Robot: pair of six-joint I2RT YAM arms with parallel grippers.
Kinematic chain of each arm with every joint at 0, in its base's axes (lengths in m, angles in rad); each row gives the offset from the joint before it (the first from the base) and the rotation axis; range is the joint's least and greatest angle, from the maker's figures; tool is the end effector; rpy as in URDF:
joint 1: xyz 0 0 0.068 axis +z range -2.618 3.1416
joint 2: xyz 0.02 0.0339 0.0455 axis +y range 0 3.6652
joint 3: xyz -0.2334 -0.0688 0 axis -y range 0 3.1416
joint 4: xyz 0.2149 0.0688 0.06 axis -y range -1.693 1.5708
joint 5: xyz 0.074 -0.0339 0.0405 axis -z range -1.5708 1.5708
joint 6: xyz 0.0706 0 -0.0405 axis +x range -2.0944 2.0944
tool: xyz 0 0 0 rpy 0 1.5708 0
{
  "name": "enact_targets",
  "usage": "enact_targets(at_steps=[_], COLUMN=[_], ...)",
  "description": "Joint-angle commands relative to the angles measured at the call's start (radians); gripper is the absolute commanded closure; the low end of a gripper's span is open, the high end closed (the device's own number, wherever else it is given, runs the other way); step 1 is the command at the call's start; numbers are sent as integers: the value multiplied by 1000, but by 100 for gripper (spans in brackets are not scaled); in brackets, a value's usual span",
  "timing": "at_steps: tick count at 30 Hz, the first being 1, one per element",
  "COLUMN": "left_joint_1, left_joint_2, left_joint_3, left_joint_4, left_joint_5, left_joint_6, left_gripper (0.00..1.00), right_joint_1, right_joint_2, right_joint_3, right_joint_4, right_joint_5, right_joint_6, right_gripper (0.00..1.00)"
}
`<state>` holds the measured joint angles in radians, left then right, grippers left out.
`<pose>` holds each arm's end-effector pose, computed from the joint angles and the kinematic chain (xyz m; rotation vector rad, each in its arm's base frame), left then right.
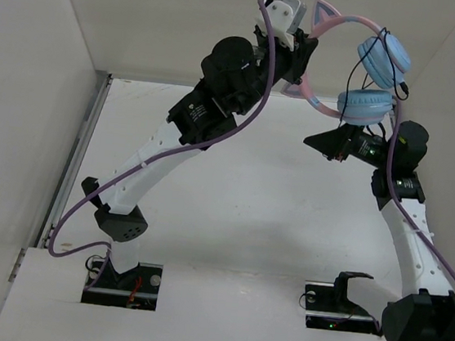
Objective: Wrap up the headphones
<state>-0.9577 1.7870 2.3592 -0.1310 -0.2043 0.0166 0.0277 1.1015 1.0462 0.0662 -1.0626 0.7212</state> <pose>0.2118 -0.2761 0.5694 0.3750 1.1065 -0.7198 0.2389 0.0683 0.3709 -0.3296 1.7202 1.3804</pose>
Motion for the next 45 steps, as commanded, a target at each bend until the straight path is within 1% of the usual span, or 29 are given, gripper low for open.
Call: enact_targets(at_steps=[1,9,18,24,45], left_joint_1=[10,29,46,50,104], left_joint_2=[-23,-23,-20,-15,5], left_joint_3=[61,61,58,58,71], left_joint_4=[165,191,200,202,226], left_joint_5=[-53,-98,-124,-135,-152], left_joint_6=[9,36,57,63,86], left_gripper=[99,99,99,99,99], right_joint_1=[7,7,7,10,21], right_joint_2=[-26,-49,-69,-69,-91], right_joint_3=[-20,-69,-107,-110,-133], right_joint_4=[112,119,119,113,73], right_joint_5=[-20,-22,-23,-25,-23], right_joint_6=[52,58,60,54,23], right_gripper=[71,69,65,62,58])
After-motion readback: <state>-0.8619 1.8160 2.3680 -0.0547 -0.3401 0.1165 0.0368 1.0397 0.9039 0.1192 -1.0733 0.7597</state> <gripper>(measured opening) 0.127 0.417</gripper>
